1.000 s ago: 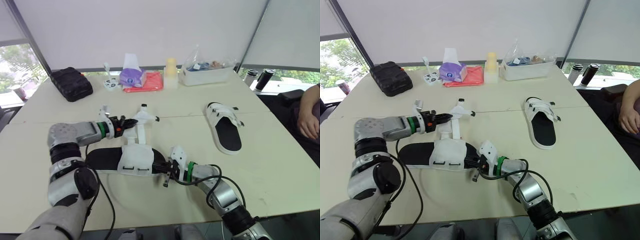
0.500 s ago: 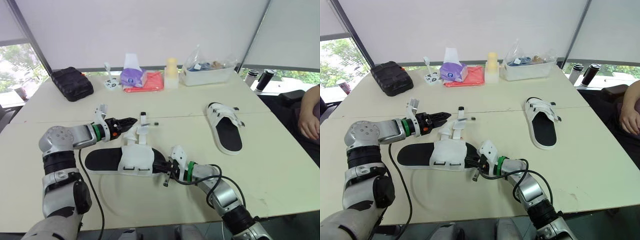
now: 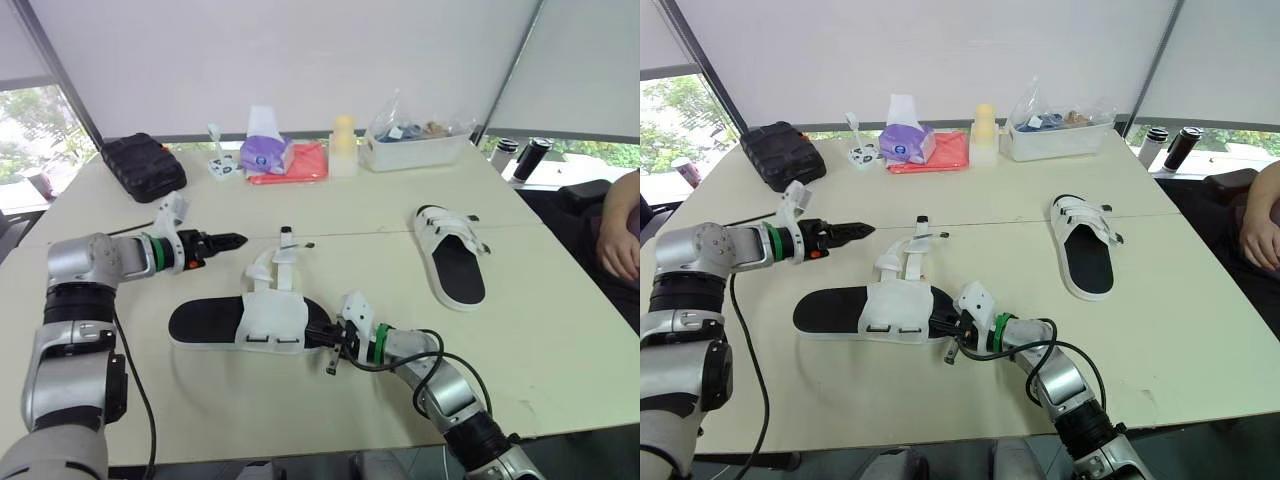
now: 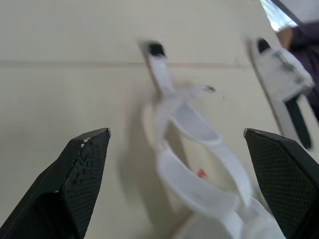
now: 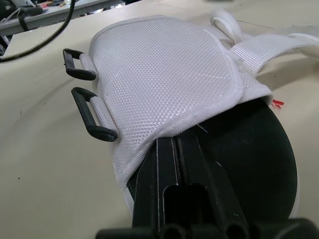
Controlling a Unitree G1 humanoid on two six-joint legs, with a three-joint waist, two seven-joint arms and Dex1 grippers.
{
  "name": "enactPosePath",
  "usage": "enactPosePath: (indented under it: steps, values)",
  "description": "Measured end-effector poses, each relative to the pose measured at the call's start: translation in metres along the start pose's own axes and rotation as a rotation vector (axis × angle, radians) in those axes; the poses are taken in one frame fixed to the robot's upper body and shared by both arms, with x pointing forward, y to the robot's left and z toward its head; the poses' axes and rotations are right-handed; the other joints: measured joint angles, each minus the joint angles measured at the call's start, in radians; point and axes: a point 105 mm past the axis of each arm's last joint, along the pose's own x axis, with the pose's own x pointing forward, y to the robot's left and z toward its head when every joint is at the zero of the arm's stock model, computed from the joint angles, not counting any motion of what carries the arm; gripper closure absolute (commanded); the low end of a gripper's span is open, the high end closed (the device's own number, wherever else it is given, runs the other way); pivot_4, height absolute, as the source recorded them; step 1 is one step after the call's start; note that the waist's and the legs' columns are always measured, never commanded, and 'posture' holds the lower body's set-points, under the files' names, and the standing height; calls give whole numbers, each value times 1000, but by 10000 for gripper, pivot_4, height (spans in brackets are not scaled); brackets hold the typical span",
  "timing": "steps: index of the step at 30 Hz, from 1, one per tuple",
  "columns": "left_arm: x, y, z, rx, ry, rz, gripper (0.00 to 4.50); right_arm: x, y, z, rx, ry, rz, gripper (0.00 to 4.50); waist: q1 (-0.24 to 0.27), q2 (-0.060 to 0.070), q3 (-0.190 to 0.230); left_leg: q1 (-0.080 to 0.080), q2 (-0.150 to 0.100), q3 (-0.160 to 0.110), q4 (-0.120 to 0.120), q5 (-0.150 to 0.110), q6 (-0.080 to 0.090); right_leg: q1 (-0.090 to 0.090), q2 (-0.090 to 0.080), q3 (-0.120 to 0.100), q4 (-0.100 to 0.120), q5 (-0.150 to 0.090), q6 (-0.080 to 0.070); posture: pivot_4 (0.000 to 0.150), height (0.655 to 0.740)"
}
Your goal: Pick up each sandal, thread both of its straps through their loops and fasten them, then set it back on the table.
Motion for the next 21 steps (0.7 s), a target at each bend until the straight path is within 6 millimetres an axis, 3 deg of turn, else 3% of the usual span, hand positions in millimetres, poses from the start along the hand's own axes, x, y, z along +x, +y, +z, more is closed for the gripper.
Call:
enactPosePath:
  steps: [5, 12, 19, 21]
  values:
    - [4, 19, -28, -153, 73, 23, 370, 0, 0, 0, 2, 0, -1, 45000, 1, 0, 0, 0, 0, 0, 0, 0, 0, 0, 0, 0, 0, 0, 0, 1500, 7400]
    - [18, 12, -32, -203, 60, -33, 370, -2, 0, -3, 8, 4, -8, 45000, 10, -1, 0, 6, 0, 0, -1, 0, 0, 6, -1, 0, -2, 0, 0, 1500, 7400]
    - [51, -1, -28, -239, 24, -101, 370, -3, -1, -3, 7, 7, -12, 45000, 20, -1, 0, 7, 0, 0, -1, 0, 0, 7, -1, 0, -2, 0, 0, 1500, 7400]
    - [59, -2, -26, -223, 9, -99, 5564, -3, -2, -3, 7, 7, -13, 45000, 22, -1, 0, 8, 0, 0, -1, 0, 0, 7, -1, 0, -2, 0, 0, 1500, 7400]
